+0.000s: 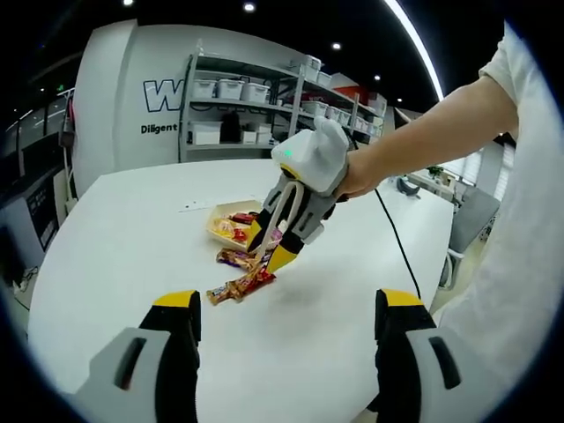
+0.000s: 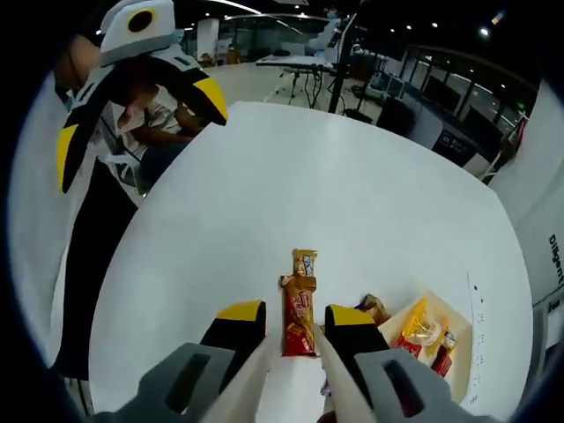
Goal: Place the target food into the container with the food tongs after gripping and lifting it, then release it inside without dropping or visibly crushing the food.
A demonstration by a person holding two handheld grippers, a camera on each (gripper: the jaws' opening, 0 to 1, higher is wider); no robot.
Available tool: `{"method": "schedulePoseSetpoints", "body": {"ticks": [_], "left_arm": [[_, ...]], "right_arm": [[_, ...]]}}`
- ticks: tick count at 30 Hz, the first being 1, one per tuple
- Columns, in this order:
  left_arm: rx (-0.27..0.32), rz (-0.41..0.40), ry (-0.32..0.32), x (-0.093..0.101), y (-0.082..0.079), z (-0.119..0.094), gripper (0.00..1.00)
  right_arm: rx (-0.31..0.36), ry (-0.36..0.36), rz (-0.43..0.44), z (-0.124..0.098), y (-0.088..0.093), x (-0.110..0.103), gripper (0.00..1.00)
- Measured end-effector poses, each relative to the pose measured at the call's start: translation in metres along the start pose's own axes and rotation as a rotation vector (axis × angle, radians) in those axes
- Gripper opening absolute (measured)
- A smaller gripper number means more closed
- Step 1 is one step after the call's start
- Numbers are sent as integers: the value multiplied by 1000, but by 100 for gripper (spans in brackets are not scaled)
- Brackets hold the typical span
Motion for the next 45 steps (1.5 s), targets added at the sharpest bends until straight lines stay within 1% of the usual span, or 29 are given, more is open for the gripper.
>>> {"method": "schedulePoseSetpoints", "body": {"ticks": [16,24,34,45], "left_arm": [[8,-8,-1,-2,1,-1,79],[3,-11,-4,-4,3,-2,79],[-9,-20,-10,-8,10,-2,79],[-20,-23,-13,-10,9,-1,80]], "right_arm": [[-16,-23,-2,12,0,6,22],[-28,-37,-14,19,-3,9,22],[-55,-51,-21,28,-1,13,22],[-66,-67,-16,36,1,18,23]]}}
Point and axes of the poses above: the point that each gripper's makers call its tool centre point, and the gripper's own axes: z roughly forward along the fingers, x roughly to its right, y roughly out of its underside, the point moved 10 cm from there along -z, roughly backward along the fingers, and after that the axes turned 15 degrees about -y, right-handed, at the moved point
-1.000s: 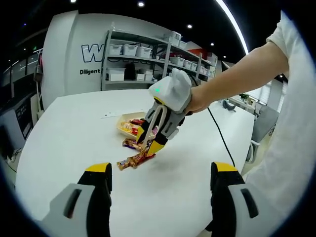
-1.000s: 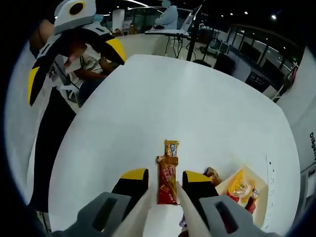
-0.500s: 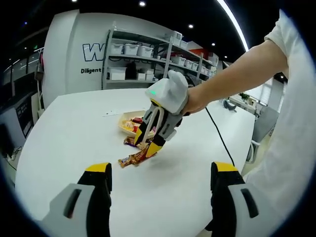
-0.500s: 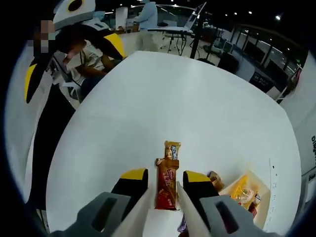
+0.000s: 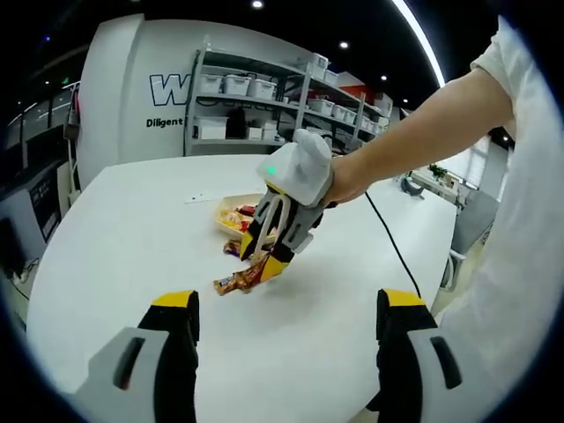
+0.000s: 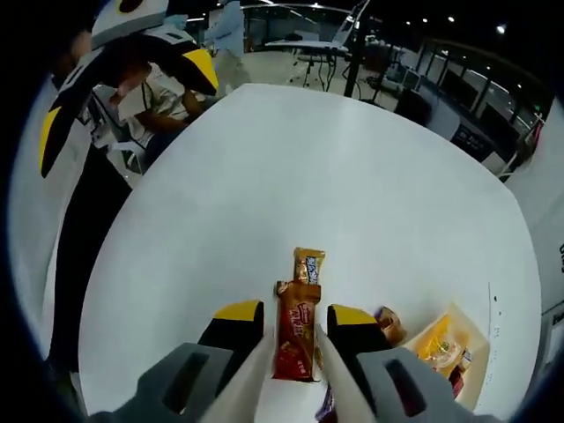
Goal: Place the target food into the container with the food tongs after gripping and lifting it, then release it inside without dropping or visibly crushing the food.
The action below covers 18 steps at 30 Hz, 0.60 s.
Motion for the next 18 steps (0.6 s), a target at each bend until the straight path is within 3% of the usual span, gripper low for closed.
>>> {"method": "schedulePoseSetpoints", "body": {"ticks": [18], "left_arm": [[-7,-10,-3,-1,0,4,79]], "right_arm": [[7,-30,32,4,3,4,18]]}}
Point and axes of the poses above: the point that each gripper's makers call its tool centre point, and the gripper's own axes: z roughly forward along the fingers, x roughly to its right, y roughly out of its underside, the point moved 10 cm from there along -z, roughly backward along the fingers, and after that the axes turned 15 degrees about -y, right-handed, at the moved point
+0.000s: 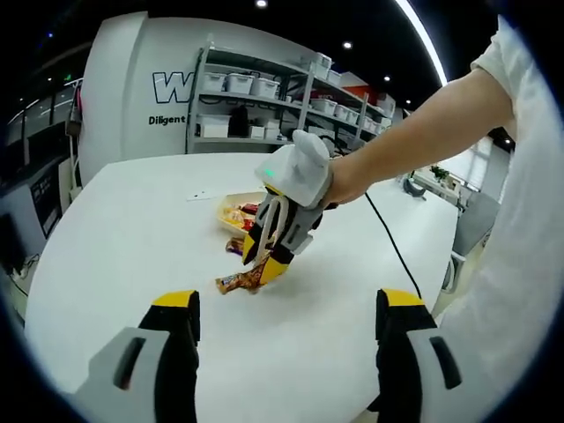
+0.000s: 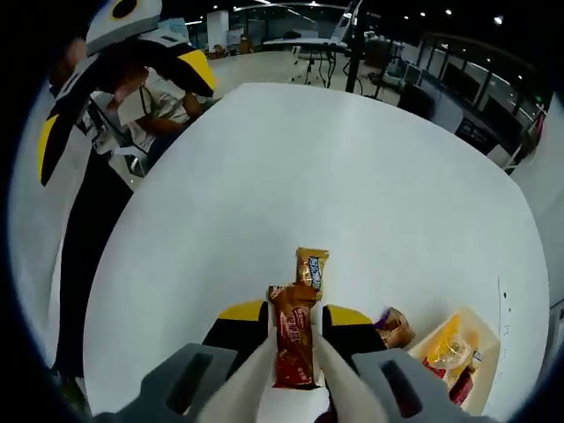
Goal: Place the target food into the container with the food tongs after gripping and lifting it, then release it inside without dropping or visibly crushing the food.
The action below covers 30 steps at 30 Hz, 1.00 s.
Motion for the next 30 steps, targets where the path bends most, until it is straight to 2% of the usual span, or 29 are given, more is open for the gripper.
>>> {"method": "schedulePoseSetpoints", "body": {"ticks": [6,13,22,30], "left_arm": [[1,5,8,-1,-2,4,79],[3,24,45,7,-7,14,78],[14,71,113,19,-19,32,78],[26,99,150,27,-28,39,79]], "right_arm": [[9,11,24,-4,2,-5,17],[30,40,51,-18,3,-15,18],[46,106,115,-56,13,-25,18],[60,184,182,-94,29,-13,18]]}}
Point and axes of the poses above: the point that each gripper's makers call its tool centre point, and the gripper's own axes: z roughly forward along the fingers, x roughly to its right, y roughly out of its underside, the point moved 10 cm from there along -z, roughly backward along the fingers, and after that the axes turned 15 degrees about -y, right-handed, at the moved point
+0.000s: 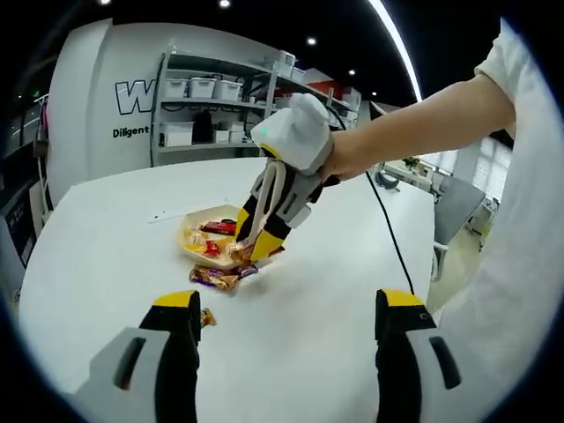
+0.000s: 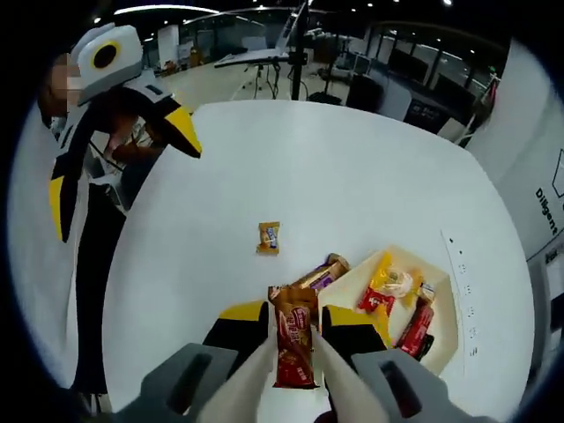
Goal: Place the target food into the container with the food tongs after gripping and lifting it, then release it inside without dropping or visibly crushing the food.
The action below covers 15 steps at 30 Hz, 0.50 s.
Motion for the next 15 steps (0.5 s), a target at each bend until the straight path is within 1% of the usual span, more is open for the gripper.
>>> {"method": "schedulePoseSetpoints", "body": {"ticks": [3,4,9,12,13,14,15], "left_arm": [[2,2,0,0,-1,-1,79],[3,2,-2,0,-1,-2,79],[3,-3,-13,-1,2,-7,78],[4,-5,-19,0,2,-10,79],[5,-7,-21,0,3,-11,79],[5,-8,-23,-1,3,-12,79],[4,-8,-26,-2,4,-12,79]], "right_arm": [[-5,16,2,-6,0,6,18],[-3,40,12,-12,0,13,18],[7,90,23,-24,-4,31,19],[5,148,19,-32,-9,43,20],[11,162,24,-35,-11,46,20],[25,184,47,-38,-13,50,21],[18,199,34,-41,-14,52,21]]}}
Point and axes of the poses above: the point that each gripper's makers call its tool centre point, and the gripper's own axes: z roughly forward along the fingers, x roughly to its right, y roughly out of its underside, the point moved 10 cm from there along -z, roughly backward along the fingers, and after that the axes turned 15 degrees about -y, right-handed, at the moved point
